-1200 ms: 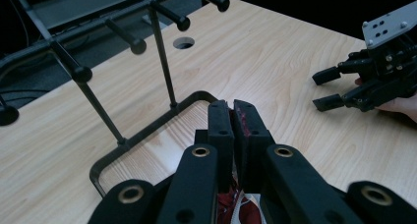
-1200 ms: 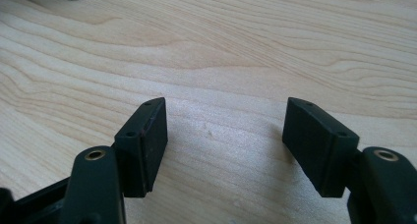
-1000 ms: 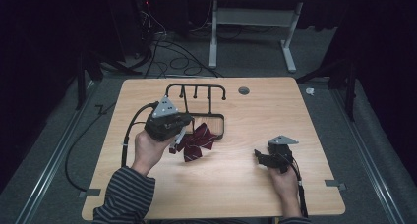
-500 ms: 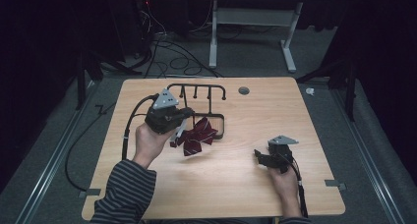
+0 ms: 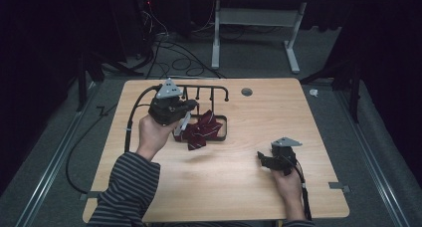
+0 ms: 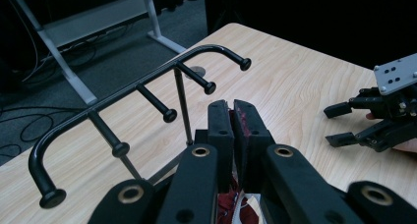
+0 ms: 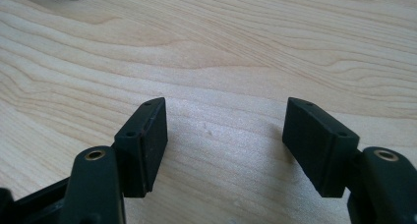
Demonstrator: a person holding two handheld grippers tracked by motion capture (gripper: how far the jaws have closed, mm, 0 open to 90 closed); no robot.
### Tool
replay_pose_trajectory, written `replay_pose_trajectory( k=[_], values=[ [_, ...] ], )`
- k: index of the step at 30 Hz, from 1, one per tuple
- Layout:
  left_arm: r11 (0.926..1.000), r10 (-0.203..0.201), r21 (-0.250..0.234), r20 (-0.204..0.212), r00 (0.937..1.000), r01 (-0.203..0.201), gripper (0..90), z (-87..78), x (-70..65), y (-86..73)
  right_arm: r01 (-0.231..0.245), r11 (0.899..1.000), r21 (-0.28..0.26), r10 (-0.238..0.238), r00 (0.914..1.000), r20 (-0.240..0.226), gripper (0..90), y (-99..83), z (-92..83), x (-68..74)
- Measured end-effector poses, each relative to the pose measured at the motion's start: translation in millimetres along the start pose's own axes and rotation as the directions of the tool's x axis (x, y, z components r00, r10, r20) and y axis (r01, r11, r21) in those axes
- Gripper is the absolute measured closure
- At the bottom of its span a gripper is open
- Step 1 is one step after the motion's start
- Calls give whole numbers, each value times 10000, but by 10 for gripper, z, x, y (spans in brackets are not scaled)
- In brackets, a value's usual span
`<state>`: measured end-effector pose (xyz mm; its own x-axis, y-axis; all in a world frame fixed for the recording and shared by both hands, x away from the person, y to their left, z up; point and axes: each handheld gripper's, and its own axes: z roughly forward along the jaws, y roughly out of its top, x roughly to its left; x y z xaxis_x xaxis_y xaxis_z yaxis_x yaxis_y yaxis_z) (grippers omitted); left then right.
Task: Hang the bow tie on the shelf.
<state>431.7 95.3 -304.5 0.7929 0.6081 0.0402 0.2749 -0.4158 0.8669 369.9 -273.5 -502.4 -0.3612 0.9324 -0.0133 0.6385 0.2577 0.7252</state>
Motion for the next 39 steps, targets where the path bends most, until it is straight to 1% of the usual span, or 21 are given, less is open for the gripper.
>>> replay_pose_trajectory(
  k=[3,6,9,12,15,18,19,24,28,34,39],
  values=[
    [9998,-178,-40,152,9997,179,870,32,34,24,0,10000,2,0,10000,-1,350,0,0,0],
    [9998,-195,12,162,9997,195,870,48,47,32,7,10000,2,-7,10000,5,350,-1,-1,0],
    [9995,-313,22,228,9992,313,870,71,67,48,11,10000,-2,-11,10000,-5,350,0,-1,0],
    [9995,-317,35,208,9993,317,870,86,78,56,-3,10000,1,3,10000,-5,350,-1,-1,1],
    [9994,-334,124,190,9993,332,870,123,117,79,11,10000,-3,-11,10000,-5,350,0,-1,0],
    [9991,-413,143,192,9990,410,870,148,142,98,-3,10000,1,3,10000,-5,350,-1,-1,1],
    [9986,-517,79,220,9984,516,870,172,166,114,10,10000,-1,-10,10000,3,350,0,-1,-1],
    [9983,-560,176,247,9981,556,869,234,205,155,26,10000,3,-26,10000,-9,348,-2,-2,-1],
    [9983,-536,224,201,9984,532,869,263,222,181,30,10000,5,-30,10000,-15,347,-2,-2,-1],
    [9979,-596,237,-40,9982,597,868,317,273,204,31,10000,6,-31,10000,-22,346,-2,-3,0],
    [9964,-832,144,-178,9964,834,867,367,344,210,26,10000,3,-26,10000,-29,346,-2,-3,-1]
  ],
)
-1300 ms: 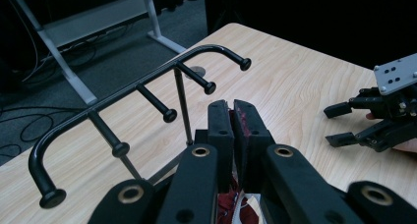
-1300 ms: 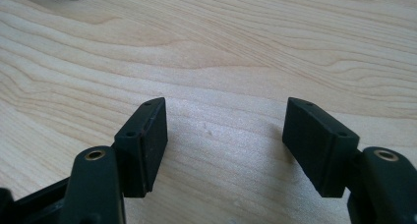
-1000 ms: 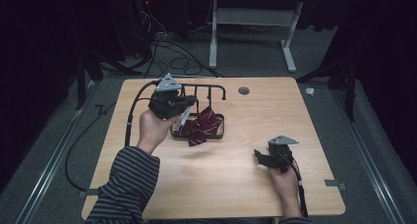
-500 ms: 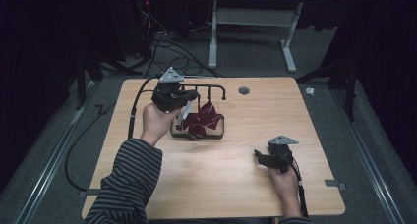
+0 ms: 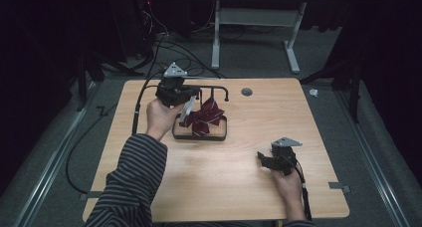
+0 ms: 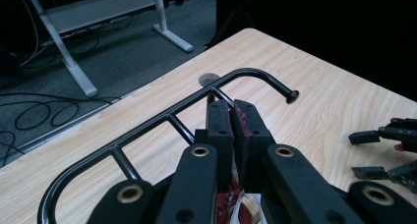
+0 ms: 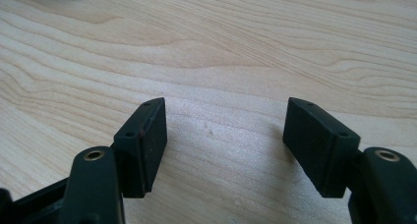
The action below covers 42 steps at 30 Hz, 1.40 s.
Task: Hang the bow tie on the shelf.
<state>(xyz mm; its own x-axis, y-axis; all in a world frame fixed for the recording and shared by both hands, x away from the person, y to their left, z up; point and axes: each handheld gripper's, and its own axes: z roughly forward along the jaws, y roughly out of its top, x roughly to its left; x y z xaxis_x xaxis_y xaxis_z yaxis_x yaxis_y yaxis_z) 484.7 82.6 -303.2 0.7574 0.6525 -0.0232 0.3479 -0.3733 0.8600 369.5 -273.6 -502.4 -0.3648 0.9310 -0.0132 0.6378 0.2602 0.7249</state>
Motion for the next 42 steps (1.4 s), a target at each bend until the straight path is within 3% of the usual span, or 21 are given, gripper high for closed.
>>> replay_pose_trajectory(
  k=[7,13,28,42],
  values=[
    [10000,-35,32,-186,9998,36,866,76,47,6,4,10000,2,-4,10000,-4,345,0,0,0],
    [9992,-377,105,-259,9990,380,864,144,126,-32,7,10000,0,-7,10000,-6,346,0,0,0],
    [9974,-516,478,-392,9979,535,861,266,176,-101,13,10000,2,-13,10000,-15,344,-1,-2,1],
    [9972,-574,443,-547,9969,598,811,248,193,-138,19,10000,3,-19,10000,-17,344,-2,-2,1]
  ],
)
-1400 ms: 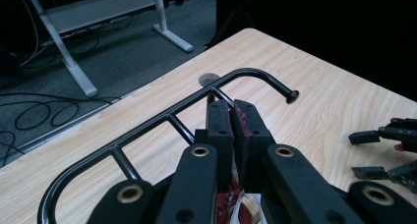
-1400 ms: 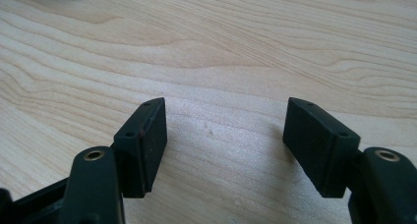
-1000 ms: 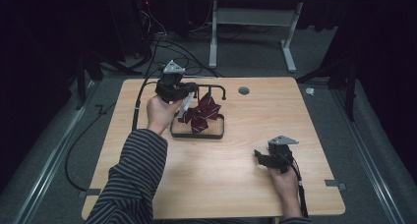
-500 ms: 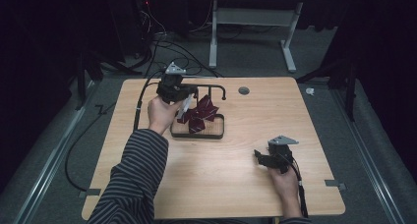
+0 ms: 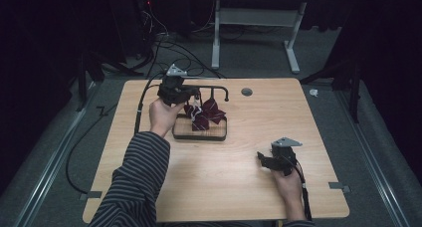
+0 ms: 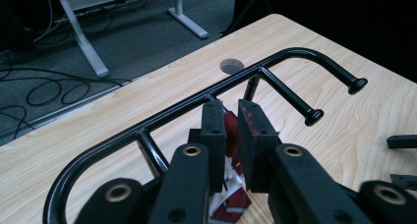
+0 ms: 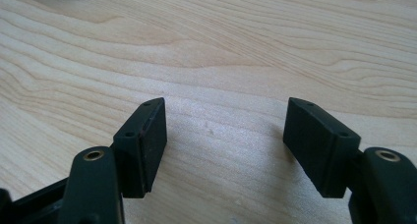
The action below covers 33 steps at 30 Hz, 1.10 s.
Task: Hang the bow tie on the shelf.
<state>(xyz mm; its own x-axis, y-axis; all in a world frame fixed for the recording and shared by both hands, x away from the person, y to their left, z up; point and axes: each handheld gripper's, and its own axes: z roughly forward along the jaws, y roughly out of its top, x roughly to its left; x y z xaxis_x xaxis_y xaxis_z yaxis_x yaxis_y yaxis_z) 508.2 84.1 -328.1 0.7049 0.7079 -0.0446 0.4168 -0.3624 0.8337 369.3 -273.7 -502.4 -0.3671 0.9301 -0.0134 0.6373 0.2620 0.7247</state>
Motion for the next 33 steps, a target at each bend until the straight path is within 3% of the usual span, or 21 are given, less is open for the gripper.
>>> replay_pose_trajectory(
  k=[12,20,24,33],
  values=[
    [9998,112,-151,-6,9999,-112,692,-78,-55,-6,-3,10000,-3,3,10000,3,344,0,0,0],
    [9997,-50,-231,-123,9999,48,612,-167,-38,-82,-2,10000,0,2,10000,3,344,0,0,0],
    [9997,-134,-205,-33,9999,133,600,-207,-29,-97,-17,10000,-5,17,10000,-22,343,0,0,-2],
    [9996,-127,-250,-272,9995,120,560,-315,-35,-183,-12,10000,-5,12,10000,-20,342,0,0,-2]
  ],
)
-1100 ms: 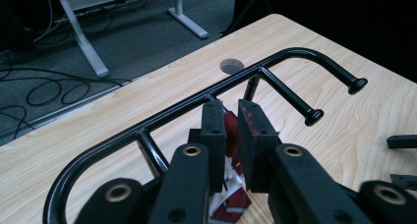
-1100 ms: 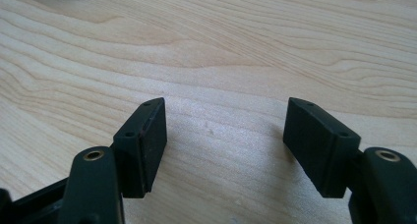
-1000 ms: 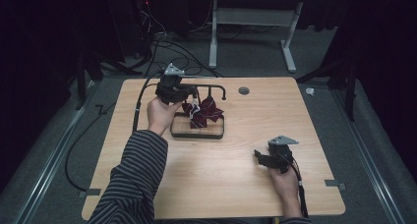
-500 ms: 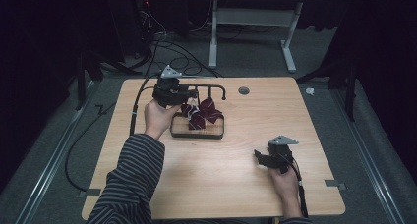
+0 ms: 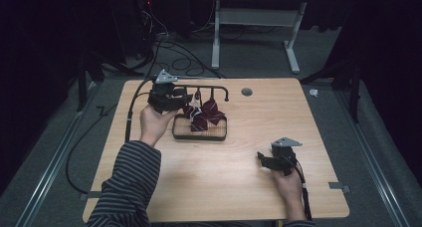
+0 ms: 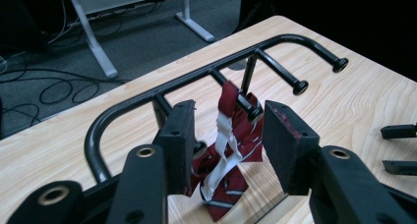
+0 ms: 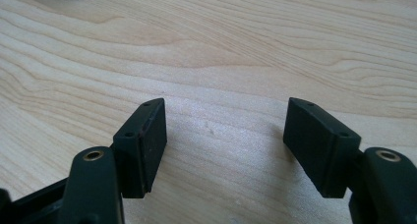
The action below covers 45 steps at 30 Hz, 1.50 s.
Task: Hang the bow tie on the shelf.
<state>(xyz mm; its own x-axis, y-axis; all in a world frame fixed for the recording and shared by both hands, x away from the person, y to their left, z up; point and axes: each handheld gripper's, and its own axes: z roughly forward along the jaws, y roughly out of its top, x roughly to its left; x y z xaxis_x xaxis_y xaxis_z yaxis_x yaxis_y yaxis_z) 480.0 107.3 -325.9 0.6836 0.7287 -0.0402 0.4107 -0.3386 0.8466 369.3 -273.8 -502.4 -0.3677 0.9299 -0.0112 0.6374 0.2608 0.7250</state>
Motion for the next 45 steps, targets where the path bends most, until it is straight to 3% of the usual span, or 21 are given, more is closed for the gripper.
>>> replay_pose_trajectory(
  k=[29,45],
  values=[
    [9997,203,-149,-477,9987,-210,516,-321,-30,-232,7,10000,5,-7,10000,10,342,0,0,2],
    [9997,-23,-256,-442,9990,12,526,-451,-27,-368,14,10000,7,-14,10000,11,342,0,0,2]
  ],
)
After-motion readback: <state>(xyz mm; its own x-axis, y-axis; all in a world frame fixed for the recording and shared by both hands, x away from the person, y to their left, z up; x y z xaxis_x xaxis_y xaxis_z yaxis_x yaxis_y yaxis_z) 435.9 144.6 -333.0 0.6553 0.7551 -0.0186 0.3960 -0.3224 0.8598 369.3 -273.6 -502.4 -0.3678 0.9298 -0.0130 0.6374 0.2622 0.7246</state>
